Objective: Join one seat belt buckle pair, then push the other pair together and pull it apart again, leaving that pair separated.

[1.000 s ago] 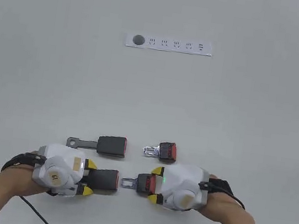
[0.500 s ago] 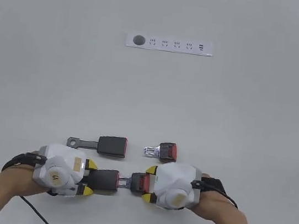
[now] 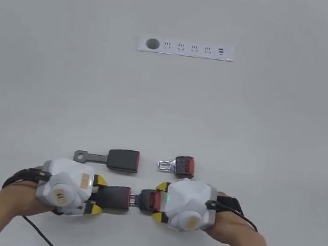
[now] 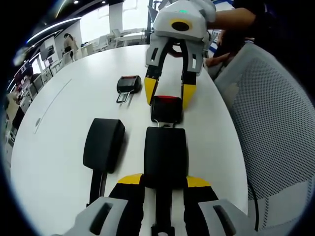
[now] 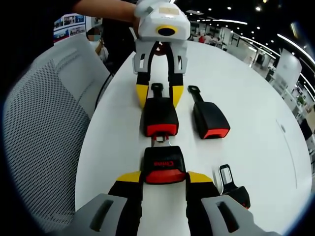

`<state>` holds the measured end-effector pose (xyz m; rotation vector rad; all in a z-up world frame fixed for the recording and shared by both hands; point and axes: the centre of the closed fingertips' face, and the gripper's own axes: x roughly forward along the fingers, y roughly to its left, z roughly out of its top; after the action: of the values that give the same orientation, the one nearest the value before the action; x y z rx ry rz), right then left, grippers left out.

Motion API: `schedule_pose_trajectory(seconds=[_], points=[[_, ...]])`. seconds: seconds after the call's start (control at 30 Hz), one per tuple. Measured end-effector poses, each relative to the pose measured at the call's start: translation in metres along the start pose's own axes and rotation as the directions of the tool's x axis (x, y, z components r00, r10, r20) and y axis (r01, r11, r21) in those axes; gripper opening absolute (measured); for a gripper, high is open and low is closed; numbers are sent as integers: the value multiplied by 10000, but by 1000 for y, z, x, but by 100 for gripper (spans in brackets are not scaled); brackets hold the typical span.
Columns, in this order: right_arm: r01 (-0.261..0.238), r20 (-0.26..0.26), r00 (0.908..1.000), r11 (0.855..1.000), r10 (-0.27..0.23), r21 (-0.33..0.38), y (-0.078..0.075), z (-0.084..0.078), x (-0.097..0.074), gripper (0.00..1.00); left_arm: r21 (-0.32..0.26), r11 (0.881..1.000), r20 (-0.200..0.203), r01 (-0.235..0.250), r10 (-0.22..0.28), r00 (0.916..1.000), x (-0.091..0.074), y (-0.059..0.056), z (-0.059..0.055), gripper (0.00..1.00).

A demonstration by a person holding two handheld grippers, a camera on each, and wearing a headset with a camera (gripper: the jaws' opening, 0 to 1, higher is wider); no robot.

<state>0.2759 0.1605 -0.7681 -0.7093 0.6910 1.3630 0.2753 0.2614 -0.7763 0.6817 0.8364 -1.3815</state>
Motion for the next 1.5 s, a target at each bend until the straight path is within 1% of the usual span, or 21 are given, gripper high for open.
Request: schedule_pose_trajectory(seconds=[0.3, 0.4, 0.57, 0.67, 0.8, 1.0, 1.23, 1.5], points=[[4, 122, 9999, 10000, -3, -91, 0, -2, 4, 29, -48, 10000, 31, -55, 55, 10000, 0, 0, -1, 31], [-16, 97, 10000, 10000, 17, -88, 0, -1, 4, 29, -87, 9999, 1, -85, 85, 10000, -1, 0, 0, 31], [-52, 54, 10000, 10000, 52, 12, -1, 0, 6, 28, -94, 9999, -48, -99, 98, 9999, -1, 0, -1, 30], [-53, 28, 10000, 10000, 53, 41, 0, 2, 4, 28, -136, 9999, -17, -104, 104, 9999, -1, 0, -1, 30], [-55, -5, 10000, 9998, 55, 177, 1, 4, 4, 28, -128, 9999, -72, -89, 88, 9999, -1, 0, 1, 30], [-64, -56, 10000, 9997, 65, 218, 3, 8, 2, 28, -169, 9998, -76, -119, 117, 9999, -1, 0, -1, 30], [-43, 21, 10000, 9996, 43, 293, 4, 16, 5, 28, -192, 9997, -104, -163, 161, 9998, -1, 0, -1, 30], [-29, 34, 10000, 9993, 27, 367, 4, 17, 8, 28, -268, 9994, -128, -221, 217, 9997, 1, 1, -2, 30]])
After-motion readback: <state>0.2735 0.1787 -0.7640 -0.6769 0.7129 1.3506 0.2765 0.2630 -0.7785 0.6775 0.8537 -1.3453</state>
